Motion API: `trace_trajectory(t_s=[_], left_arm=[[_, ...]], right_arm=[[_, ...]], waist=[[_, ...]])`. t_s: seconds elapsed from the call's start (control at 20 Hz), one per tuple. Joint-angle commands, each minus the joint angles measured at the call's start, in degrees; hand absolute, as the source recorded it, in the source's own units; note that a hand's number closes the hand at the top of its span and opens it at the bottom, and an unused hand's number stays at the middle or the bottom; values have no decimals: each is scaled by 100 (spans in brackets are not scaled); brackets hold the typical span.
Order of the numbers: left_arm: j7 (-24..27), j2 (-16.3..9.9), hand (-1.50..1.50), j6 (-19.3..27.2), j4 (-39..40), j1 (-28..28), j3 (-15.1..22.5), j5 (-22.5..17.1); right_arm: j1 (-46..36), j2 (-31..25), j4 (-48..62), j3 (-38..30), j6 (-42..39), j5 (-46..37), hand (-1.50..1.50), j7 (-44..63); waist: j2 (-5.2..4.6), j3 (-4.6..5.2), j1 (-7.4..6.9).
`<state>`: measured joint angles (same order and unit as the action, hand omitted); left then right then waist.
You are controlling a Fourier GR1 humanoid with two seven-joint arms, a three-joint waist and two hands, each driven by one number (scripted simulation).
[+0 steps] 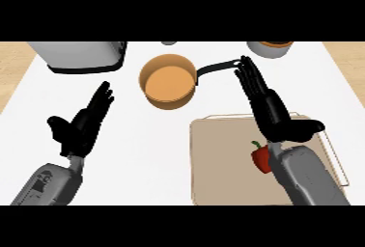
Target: Pick the bell pepper from the tray and place it in the pot
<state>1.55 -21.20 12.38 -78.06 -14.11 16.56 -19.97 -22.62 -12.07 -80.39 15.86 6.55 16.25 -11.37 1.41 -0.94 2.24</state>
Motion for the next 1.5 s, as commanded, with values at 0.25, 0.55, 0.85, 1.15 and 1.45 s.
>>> trace_trajectory(t_s=[0.25, 0.55, 0.85, 1.15, 1.45], left_arm=[[-564, -1510, 0, 691, 559, 525, -572, 919], [-1216, -1433, 0, 649, 609, 855, -620, 556], [-1979, -1493, 0, 772, -74, 757, -518, 620], [-1919, -1439, 0, 929, 93, 732, -521, 776], [-1907, -1363, 0, 891, 120, 678, -446, 843]], right_arm=[[671, -602, 198, 39, 1272, -1175, 150, 1000], [1448, -772, 74, -194, 4092, -3270, -150, 537], [2351, -927, -1124, 718, 4369, -5195, -150, 2268], [2544, -1520, -1557, 601, 2742, -6243, -150, 4279], [2436, -1540, -2465, 1168, 586, -6640, -150, 6152]], waist=[[-101, 100, -236], [-42, 108, -30], [-49, 120, -76], [-63, 151, -15], [-106, 151, -97]])
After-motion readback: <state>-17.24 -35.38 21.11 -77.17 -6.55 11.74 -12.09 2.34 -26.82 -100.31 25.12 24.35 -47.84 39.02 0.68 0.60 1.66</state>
